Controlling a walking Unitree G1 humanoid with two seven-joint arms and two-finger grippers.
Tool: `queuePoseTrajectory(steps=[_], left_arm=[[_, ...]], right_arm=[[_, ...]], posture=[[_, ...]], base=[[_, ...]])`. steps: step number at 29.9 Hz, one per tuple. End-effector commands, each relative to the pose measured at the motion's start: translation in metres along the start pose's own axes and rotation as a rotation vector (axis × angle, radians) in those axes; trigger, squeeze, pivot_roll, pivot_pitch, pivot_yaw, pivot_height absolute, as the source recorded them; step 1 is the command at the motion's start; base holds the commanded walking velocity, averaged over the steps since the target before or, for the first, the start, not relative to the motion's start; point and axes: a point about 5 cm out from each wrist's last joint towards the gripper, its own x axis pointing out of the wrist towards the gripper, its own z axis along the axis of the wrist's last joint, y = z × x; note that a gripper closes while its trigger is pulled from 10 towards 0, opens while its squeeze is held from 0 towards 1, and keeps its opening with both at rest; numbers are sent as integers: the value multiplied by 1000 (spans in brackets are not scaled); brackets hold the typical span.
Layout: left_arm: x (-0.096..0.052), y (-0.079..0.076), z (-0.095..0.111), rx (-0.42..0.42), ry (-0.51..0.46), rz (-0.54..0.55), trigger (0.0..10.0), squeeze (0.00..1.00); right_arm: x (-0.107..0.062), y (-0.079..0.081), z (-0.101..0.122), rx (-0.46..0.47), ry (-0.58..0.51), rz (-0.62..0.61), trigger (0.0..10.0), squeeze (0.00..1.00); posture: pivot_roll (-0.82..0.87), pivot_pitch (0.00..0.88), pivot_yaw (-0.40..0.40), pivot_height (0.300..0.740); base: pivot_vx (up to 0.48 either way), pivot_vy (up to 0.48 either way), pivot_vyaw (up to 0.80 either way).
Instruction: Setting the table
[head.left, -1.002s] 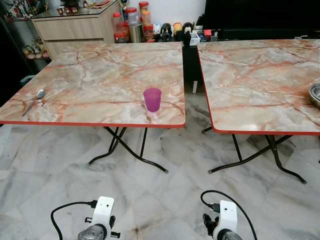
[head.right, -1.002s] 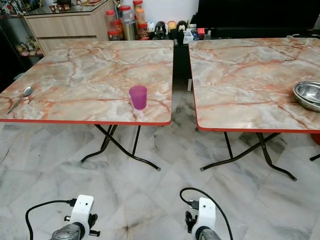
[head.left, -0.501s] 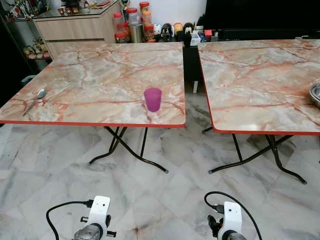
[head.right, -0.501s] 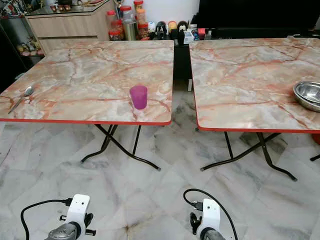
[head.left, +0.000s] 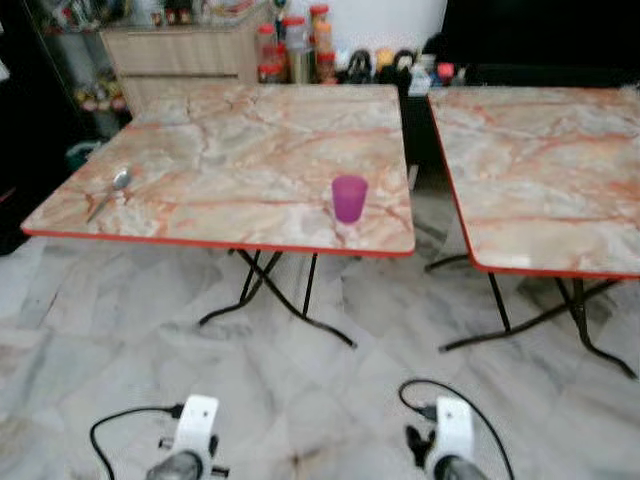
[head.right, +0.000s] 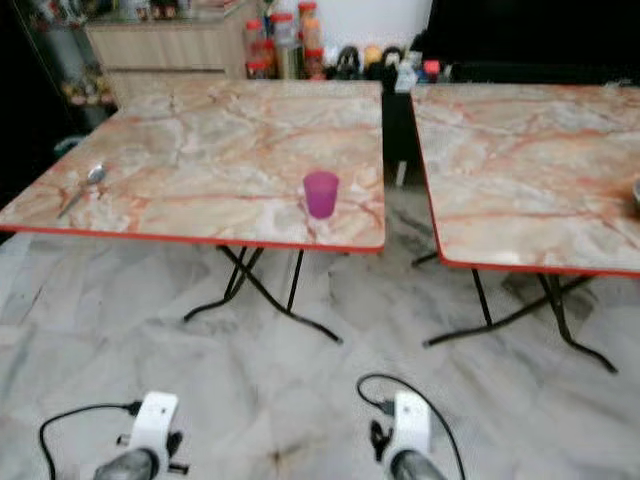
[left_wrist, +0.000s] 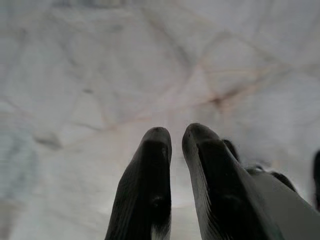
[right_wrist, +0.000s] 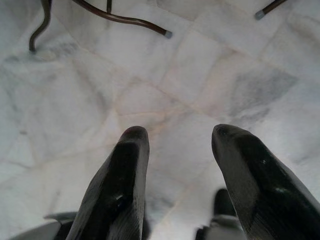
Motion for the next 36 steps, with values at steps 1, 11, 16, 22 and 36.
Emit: queuePoseTrajectory(steps=[1,11,16,22,36], left_arm=[[0,-5,-3,8,11,-16,10000,0],[-1,-6,-5,24,14,-19,10000,0],[-1,-5,-4,26,12,-17,10000,0],[0,-4,-3,22,9,-12,10000,0],[-1,-3,-6,18,13,-8,10000,0]], right_arm=[[-1,-6,-1,-7,-1,-19,10000,0],[-2,-6,-4,-10,3,-22,10000,0],[-2,-6,-3,-11,1,-24,10000,0],[-2,-6,-3,-13,-1,-20,10000,0],[-2,-6,-5,-13,4,-20,10000,0]], posture=[[-36,0,54,740],[-37,0,62,740],[-39,0,61,740],[-36,0,59,740],[-32,0,50,740]], base=[[0,480,0],[0,480,0],[0,480,0],[0,480,0],[0,480,0]])
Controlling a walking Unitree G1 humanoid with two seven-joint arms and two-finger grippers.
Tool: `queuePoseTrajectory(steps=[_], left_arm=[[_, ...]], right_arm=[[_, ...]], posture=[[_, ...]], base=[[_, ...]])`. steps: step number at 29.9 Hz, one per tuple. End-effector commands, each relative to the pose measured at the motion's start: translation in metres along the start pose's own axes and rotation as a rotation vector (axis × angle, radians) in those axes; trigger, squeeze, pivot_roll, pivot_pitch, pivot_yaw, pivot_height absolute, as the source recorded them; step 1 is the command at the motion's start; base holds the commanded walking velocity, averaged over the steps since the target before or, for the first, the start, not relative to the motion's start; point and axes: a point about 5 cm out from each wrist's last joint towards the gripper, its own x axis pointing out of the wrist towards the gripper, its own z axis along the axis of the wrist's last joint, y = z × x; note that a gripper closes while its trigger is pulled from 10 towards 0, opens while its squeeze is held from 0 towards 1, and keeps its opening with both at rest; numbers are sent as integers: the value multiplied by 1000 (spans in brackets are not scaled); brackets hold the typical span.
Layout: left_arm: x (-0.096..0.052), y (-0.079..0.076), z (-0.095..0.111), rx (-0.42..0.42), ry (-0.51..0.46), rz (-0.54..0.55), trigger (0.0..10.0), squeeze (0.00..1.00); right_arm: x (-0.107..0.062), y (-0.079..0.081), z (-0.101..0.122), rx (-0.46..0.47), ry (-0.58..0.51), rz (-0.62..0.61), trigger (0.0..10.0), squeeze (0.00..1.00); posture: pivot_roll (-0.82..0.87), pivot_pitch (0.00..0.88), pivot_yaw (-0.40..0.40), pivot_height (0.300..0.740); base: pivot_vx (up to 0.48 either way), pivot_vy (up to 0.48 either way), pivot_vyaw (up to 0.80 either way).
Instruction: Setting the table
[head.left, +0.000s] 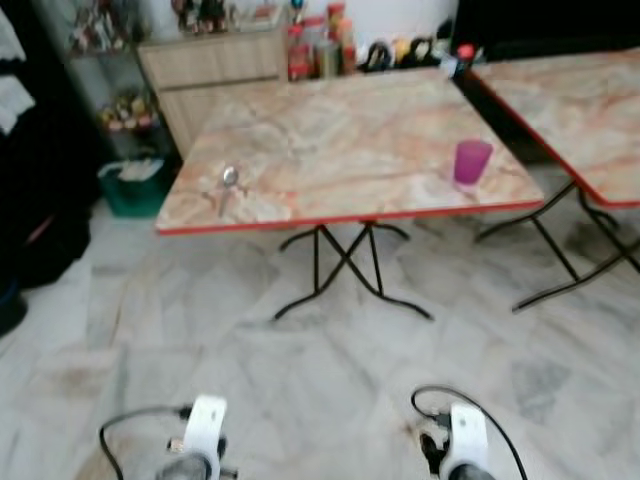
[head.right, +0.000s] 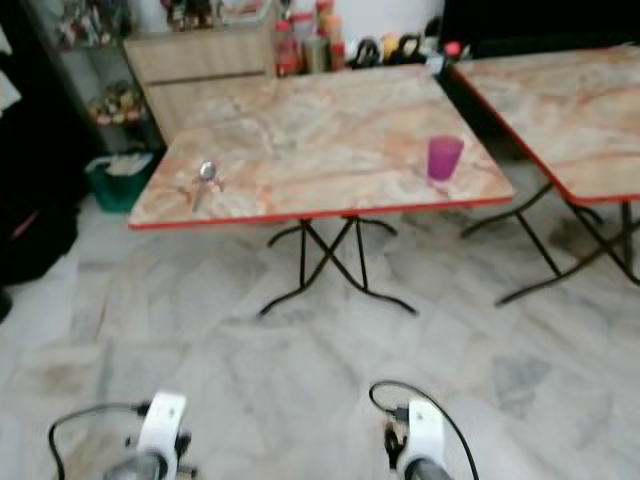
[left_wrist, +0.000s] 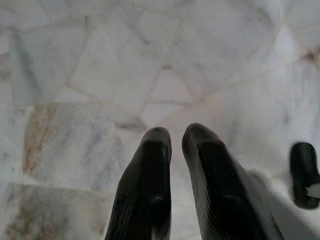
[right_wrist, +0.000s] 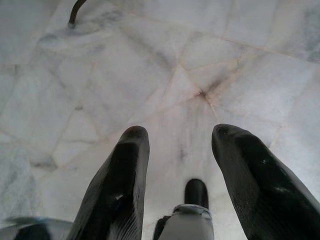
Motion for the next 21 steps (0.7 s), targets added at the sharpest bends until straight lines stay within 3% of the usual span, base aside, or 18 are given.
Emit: queuePoseTrajectory(steps=[1,21], left_arm=[[-2,11,-6,20,17,25,10000,0],[-2,12,-4,29,15,23,10000,0]], right_arm=[[2,12,2,-3,-6,31,10000,0],[1,11,-1,1,-3,24,10000,0]], posture=[[-33,0,51,740],[-34,0,62,740]], base=[[0,480,0],[0,480,0]])
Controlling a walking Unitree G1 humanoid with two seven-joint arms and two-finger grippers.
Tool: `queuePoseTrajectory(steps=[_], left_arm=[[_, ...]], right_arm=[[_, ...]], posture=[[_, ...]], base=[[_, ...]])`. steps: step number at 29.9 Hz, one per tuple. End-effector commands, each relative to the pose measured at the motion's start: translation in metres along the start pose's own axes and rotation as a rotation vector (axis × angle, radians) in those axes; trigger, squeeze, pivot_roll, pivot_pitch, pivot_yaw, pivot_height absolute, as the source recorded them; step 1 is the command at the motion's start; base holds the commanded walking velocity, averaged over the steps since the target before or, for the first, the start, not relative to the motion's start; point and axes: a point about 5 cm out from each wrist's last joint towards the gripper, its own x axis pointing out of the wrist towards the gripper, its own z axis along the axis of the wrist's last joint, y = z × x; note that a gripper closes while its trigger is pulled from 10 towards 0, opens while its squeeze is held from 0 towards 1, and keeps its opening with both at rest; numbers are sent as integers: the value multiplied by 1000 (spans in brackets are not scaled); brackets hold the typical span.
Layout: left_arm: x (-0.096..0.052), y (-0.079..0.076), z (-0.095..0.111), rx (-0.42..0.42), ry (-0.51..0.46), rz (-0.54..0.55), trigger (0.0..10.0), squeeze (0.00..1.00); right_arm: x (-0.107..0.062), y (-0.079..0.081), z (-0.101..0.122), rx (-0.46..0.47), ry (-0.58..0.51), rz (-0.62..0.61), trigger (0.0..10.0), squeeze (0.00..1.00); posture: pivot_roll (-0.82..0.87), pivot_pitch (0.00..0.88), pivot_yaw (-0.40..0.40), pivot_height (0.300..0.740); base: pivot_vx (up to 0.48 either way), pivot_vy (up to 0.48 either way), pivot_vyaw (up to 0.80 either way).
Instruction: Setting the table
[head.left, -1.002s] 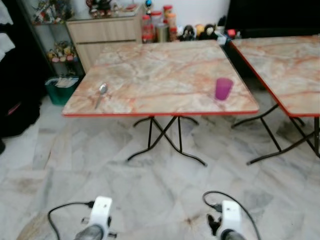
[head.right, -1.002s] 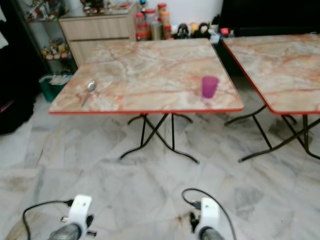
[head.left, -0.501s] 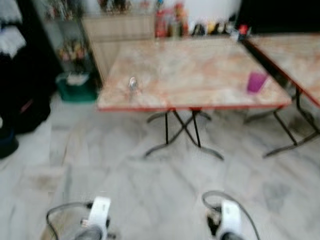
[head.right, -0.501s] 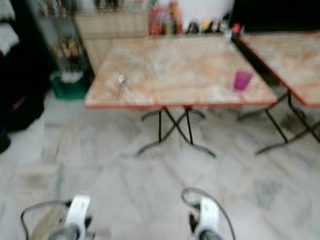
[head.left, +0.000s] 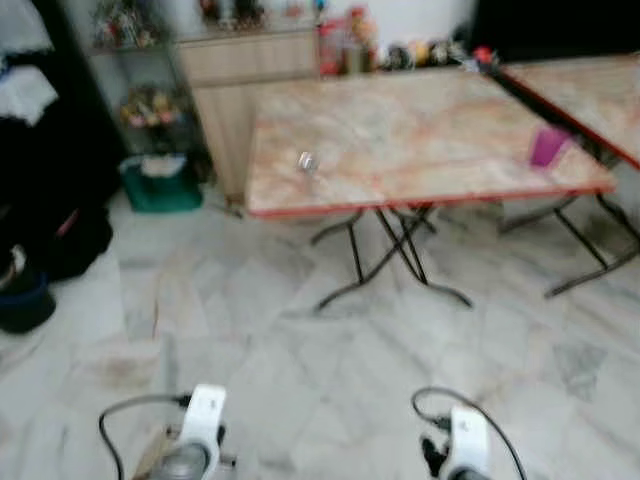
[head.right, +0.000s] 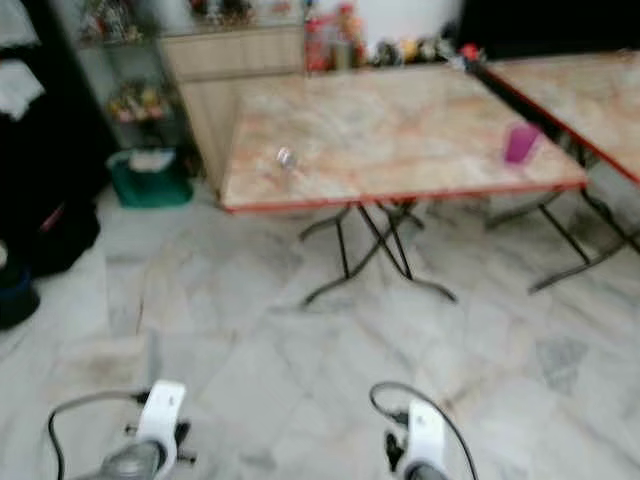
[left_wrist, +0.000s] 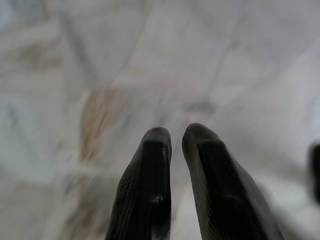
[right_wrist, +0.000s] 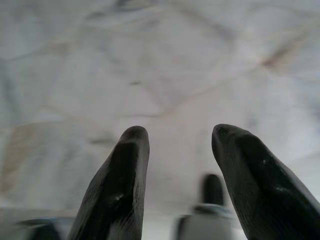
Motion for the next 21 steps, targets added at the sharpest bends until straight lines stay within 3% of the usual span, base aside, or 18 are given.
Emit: queuePoseTrajectory(steps=[1,3,21], left_arm=[[2,-4,6,16,-18,-12,10000,0],[1,-4,6,16,-17,-12,10000,0],[3,-4,13,10,-40,-10,10000,0]], right_arm=[[-1,-9,2,-13,-5,-22,10000,0],[0,-8,3,-15,-7,-20,10000,0],[2,-5,14,-40,-47,-10,10000,0]], posture=[[-34,0,63,740],[-34,0,63,740],[-16,0,55,740]], base=[[0,480,0],[0,394,0],[0,0,28]])
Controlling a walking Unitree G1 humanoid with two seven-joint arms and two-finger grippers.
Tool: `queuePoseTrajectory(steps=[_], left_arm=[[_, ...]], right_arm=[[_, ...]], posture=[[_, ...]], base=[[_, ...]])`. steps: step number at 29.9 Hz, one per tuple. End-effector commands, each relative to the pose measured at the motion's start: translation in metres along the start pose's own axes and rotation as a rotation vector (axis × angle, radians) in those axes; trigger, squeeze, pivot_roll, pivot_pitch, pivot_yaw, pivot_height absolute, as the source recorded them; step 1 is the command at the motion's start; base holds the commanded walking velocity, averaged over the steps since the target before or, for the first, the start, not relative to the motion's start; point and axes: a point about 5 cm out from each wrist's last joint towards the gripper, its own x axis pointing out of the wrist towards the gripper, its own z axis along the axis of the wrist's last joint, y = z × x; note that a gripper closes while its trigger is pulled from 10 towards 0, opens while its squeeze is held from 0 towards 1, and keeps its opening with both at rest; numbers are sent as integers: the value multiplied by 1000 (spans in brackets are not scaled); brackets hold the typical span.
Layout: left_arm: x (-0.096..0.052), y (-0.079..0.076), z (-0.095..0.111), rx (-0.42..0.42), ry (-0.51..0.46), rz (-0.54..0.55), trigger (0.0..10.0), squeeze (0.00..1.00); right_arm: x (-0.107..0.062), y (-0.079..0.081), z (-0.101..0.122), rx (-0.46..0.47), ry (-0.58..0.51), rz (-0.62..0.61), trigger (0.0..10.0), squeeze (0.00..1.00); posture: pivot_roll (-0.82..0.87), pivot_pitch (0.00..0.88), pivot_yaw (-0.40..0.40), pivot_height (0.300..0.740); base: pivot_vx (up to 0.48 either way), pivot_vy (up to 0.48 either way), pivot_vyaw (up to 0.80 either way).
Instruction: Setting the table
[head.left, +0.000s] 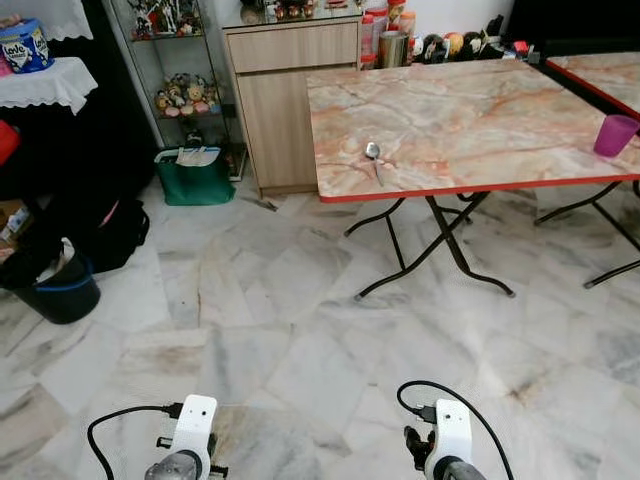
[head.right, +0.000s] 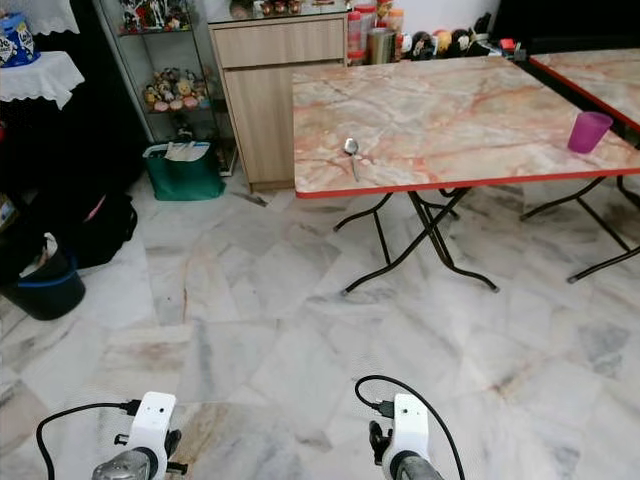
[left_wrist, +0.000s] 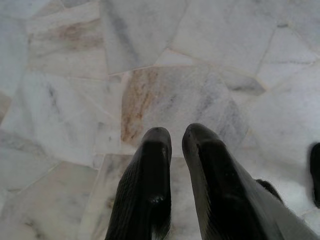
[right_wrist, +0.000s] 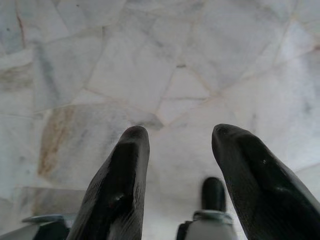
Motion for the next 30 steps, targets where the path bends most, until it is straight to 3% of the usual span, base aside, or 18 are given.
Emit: queuePoseTrajectory(steps=[1,5,15,23,30], left_arm=[[1,1,2,16,1,5,10000,0],[1,3,3,4,1,14,10000,0],[0,5,1,-14,7,21,10000,0],[1,1,3,-14,1,13,10000,0],[1,3,2,-16,6,17,10000,0]], right_arm=[[1,-1,7,-14,-35,-9,10000,0],[1,-3,7,-1,-30,-15,10000,0],[1,-5,10,39,-50,-25,10000,0],[1,-5,13,9,-58,-24,10000,0],[1,-5,12,35,-61,-32,10000,0]], posture=[[-12,0,50,740],[-8,0,45,740],[-9,0,46,740],[-12,0,47,740],[-11,0,45,740]], base=[[277,0,669],[313,0,627],[324,0,0],[337,0,0],[361,0,376]])
